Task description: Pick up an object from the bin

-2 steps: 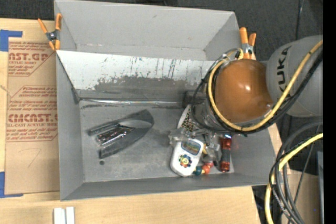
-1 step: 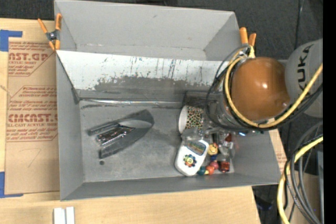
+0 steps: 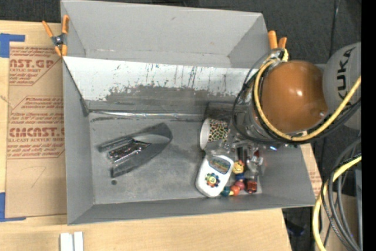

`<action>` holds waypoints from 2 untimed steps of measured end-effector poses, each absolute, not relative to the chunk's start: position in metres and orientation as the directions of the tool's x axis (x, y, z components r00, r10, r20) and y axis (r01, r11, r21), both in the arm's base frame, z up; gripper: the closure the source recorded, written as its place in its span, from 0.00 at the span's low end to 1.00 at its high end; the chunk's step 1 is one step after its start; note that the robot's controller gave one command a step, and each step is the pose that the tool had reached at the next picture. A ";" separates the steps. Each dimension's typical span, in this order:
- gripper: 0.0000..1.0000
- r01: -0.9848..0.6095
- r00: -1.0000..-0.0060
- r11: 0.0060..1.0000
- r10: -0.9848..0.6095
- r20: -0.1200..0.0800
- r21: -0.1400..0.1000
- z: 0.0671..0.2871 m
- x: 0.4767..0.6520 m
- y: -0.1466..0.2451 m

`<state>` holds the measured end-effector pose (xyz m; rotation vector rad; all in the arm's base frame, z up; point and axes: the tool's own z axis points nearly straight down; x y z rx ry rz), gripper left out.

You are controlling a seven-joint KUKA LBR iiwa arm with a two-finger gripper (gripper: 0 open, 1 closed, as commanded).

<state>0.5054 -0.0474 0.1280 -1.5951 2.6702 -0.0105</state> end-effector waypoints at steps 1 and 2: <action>1.00 -0.949 -0.314 0.315 -0.949 -0.024 -0.026 0.178 0.541 -0.070; 1.00 -0.949 -0.314 0.315 -0.949 -0.024 -0.025 0.178 0.541 -0.070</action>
Offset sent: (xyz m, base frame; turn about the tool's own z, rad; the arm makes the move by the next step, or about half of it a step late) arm 0.0000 0.0000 0.0000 0.0000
